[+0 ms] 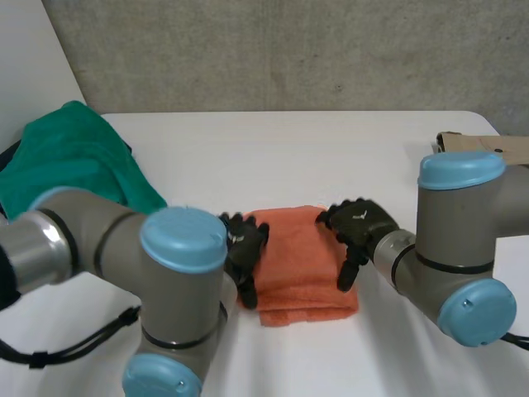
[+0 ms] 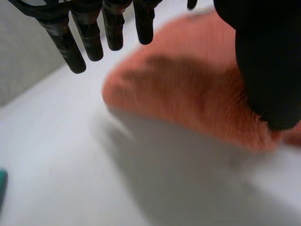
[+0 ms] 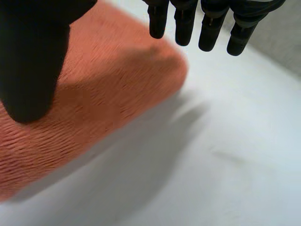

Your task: Fold the laundry.

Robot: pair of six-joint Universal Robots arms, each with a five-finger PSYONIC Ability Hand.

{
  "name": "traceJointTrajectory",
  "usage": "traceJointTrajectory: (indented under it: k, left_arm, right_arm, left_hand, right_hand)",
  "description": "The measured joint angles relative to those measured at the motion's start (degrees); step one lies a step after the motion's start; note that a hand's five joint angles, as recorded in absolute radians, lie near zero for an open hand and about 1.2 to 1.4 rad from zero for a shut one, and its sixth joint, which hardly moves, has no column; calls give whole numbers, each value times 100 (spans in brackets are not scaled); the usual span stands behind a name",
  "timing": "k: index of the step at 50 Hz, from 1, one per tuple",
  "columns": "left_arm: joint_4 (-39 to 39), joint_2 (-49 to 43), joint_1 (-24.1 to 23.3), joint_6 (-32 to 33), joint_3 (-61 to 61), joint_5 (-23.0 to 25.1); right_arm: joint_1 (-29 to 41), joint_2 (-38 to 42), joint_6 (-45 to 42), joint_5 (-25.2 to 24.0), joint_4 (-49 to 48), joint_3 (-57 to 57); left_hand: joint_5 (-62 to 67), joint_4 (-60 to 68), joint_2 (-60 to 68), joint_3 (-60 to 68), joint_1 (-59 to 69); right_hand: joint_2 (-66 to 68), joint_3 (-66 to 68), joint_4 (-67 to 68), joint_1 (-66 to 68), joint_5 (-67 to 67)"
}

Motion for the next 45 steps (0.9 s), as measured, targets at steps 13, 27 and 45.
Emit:
traceJointTrajectory:
  k: [13,27,45]
  left_arm:
    - [-33,1082,744,-15,944,2178]
    - [-371,1048,898,-52,1323,3827]
    - [-330,931,883,-50,1324,3763]
  right_arm:
    - [972,-1321,-831,304,-2194,2086]
    - [1158,-492,-905,760,-3548,2689]
    - [1135,110,-897,722,-4129,2358]
  left_hand:
    - [0,0,0,0,0]
    - [0,0,0,0,0]
    - [0,0,0,0,0]
  right_hand:
    - [-14,-13,-9,-18,-10]
    - [-18,-99,-46,-19,-54]
    - [1633,1540,1591,1513,861]
